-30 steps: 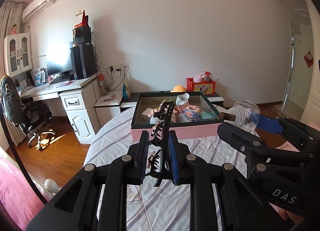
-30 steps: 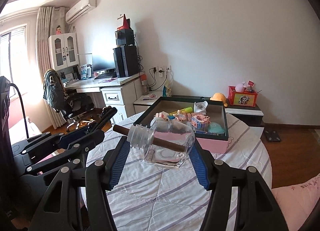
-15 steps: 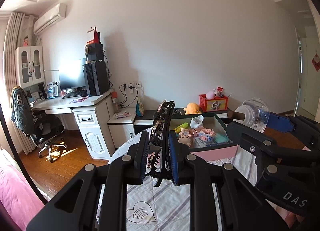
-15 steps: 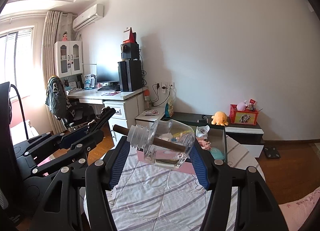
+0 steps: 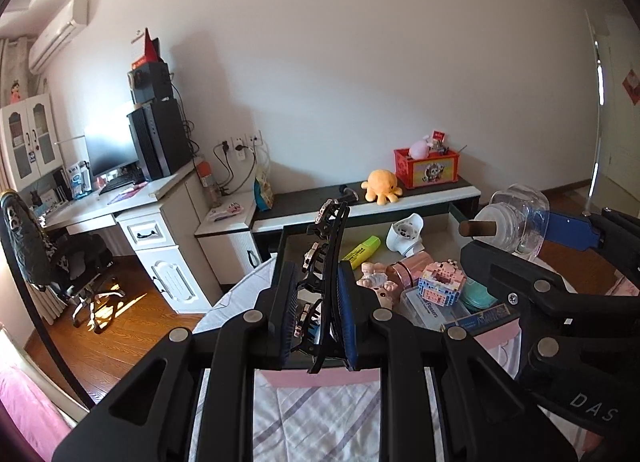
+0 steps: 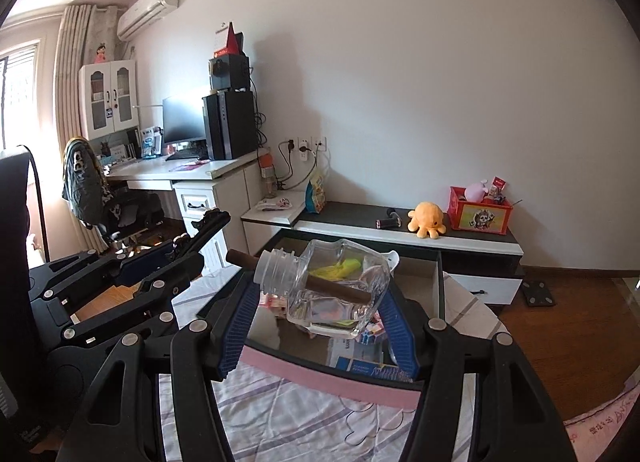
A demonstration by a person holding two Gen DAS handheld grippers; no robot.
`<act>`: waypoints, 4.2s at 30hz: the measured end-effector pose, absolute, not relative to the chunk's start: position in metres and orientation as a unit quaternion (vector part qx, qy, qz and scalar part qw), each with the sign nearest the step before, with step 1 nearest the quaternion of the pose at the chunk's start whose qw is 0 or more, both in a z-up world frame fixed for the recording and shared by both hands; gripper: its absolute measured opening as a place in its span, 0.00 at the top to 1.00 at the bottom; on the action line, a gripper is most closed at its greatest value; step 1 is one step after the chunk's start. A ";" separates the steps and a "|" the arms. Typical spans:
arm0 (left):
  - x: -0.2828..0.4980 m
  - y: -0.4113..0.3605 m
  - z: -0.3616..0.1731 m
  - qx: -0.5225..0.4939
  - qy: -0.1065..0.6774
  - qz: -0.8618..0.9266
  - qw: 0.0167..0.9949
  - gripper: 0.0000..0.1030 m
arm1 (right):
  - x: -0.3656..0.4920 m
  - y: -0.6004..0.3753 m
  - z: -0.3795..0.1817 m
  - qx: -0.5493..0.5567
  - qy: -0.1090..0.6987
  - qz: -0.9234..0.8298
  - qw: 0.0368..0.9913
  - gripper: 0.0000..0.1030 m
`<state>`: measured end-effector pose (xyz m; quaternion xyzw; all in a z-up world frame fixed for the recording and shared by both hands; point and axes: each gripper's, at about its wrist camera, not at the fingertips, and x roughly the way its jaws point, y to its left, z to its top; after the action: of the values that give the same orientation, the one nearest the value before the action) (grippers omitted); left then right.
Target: Organize rigid objects
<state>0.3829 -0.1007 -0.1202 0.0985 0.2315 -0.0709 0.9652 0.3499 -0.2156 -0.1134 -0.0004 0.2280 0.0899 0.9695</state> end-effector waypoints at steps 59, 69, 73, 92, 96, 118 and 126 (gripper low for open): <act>0.101 -0.008 -0.030 0.020 0.120 -0.006 0.993 0.00 | 0.101 -0.172 -0.034 0.002 0.142 0.043 0.989 0.15; 0.057 -0.011 -0.006 0.026 0.089 -0.005 0.996 0.00 | 0.056 -0.172 -0.008 -0.011 0.117 0.020 0.993 0.15; 0.047 -0.009 0.000 0.023 0.078 -0.011 0.997 0.00 | 0.043 -0.172 -0.001 -0.015 0.104 0.014 0.994 0.15; 0.027 -0.005 0.010 0.018 0.059 -0.011 0.998 0.00 | 0.022 -0.168 0.008 -0.019 0.078 0.003 0.997 0.15; 0.026 -0.005 0.010 0.017 0.060 -0.012 0.998 0.00 | 0.022 -0.168 0.008 -0.018 0.078 0.003 0.997 0.15; 0.022 -0.006 0.018 0.022 0.053 -0.007 0.998 0.00 | 0.021 -0.171 0.010 -0.016 0.076 0.000 0.997 0.15; 0.019 -0.007 0.022 0.027 0.044 -0.002 0.999 0.00 | 0.021 -0.168 0.010 -0.013 0.076 -0.002 0.997 0.15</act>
<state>0.0192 -0.0073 0.0219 0.0273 0.0436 -0.0023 0.9987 0.0206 -0.1679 0.0096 -0.0133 0.0761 -0.0016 0.9970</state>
